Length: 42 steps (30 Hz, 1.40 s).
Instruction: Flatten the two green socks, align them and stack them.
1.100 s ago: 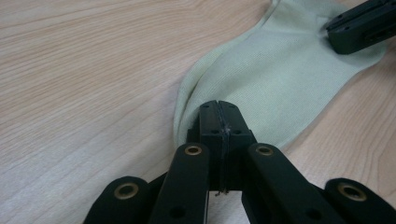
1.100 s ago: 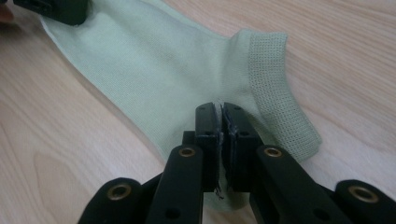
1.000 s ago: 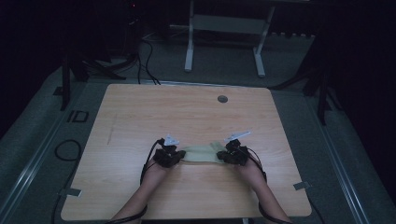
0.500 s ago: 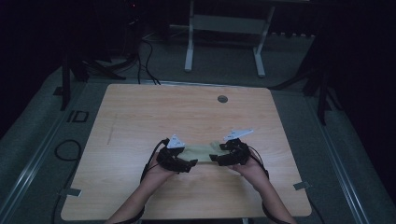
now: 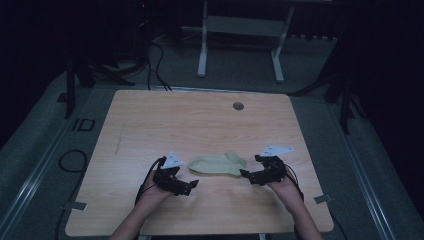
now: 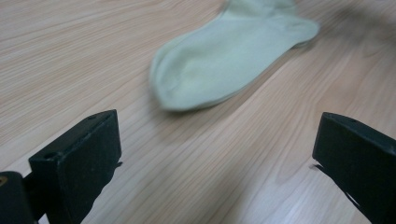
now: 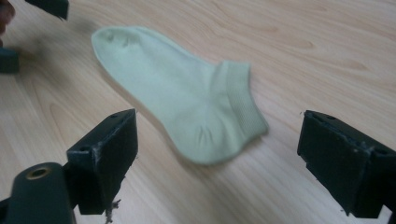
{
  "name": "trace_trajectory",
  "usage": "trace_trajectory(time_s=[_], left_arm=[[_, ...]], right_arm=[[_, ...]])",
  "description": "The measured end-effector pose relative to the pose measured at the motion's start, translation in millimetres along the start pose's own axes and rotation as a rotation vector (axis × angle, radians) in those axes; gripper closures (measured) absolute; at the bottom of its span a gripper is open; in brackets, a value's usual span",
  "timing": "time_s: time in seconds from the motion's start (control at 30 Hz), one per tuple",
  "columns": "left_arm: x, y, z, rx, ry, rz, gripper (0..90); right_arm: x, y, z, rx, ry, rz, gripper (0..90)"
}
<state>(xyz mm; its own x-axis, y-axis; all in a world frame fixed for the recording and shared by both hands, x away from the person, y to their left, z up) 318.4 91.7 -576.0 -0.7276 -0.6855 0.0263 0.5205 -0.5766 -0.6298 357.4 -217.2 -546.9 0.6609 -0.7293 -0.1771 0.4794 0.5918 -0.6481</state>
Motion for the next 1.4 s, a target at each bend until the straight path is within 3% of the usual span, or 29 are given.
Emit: trace_trajectory(time_s=[0.1,0.23,0.43,0.67,0.7,0.87,0.9,0.93,1.0,1.07,1.1,1.3,1.4], left_arm=[[-4.2,-6.7,-6.2,0.017,-0.014,0.013,1.3],[-7.4,-15.5,-14.7,0.001,0.012,0.041,1.3],[-14.4,-34.4,-26.4,0.015,-0.025,0.058,1.3],[-23.6,-49.8,-39.0,-0.003,-0.056,0.087,1.3],[-27.2,-59.7,-45.0,-0.007,-0.062,0.105,1.3],[-33.0,-74.8,-54.7,0.002,-0.096,0.112,1.3],[-33.0,-74.8,-54.7,0.002,-0.096,0.112,1.3],[-38.4,-87.5,-63.9,0.014,-0.122,0.133,1.3],[-41.0,-95.1,-70.2,0.027,-0.14,0.148,1.3],[-41.0,-95.1,-70.2,0.027,-0.14,0.148,1.3],[-43.7,-105.2,-79.1,0.04,-0.159,0.166,1.3],[-51.3,-129.8,-97.8,0.07,-0.207,0.229,1.3],[-55.0,-142.0,-104.8,0.102,-0.221,0.263,1.3]], right_arm=[[7.0,-6.8,-9.0,-0.006,0.005,-0.019,12.4],[15.1,-15.8,-19.9,-0.006,0.027,-0.03,12.4],[26.6,-32.6,-33.5,0.006,0.051,-0.058,12.4],[36.6,-48.1,-44.1,0.011,0.084,-0.076,13.0],[39.8,-51.6,-48.5,0.004,0.096,-0.08,13.2],[46.1,-57.4,-57.6,-0.006,0.118,-0.101,13.5],[47.3,-59.9,-59.0,0.0,0.123,-0.105,13.5],[50.3,-66.5,-61.2,0.017,0.137,-0.117,13.6],[53.7,-72.3,-64.1,0.031,0.158,-0.123,13.7],[55.5,-75.2,-65.6,0.038,0.166,-0.127,13.7],[58.7,-81.3,-68.4,0.055,0.179,-0.138,13.7],[67.0,-97.3,-76.5,0.118,0.241,-0.154,14.0],[70.6,-103.6,-79.7,0.138,0.25,-0.168,14.1]])
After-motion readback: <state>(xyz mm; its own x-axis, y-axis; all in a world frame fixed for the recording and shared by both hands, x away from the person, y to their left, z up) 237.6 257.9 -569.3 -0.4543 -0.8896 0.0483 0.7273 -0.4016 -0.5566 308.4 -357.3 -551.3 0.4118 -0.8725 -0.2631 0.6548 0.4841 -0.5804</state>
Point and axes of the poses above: each handheld gripper's, and its own axes: y roughly forward along the jaws, z roughly out of its top, x roughly to its right, the point moved 4 cm from there along y, roughly forward along the jaws, and after that the axes turned 7 degrees about y, right-handed, at the moved point
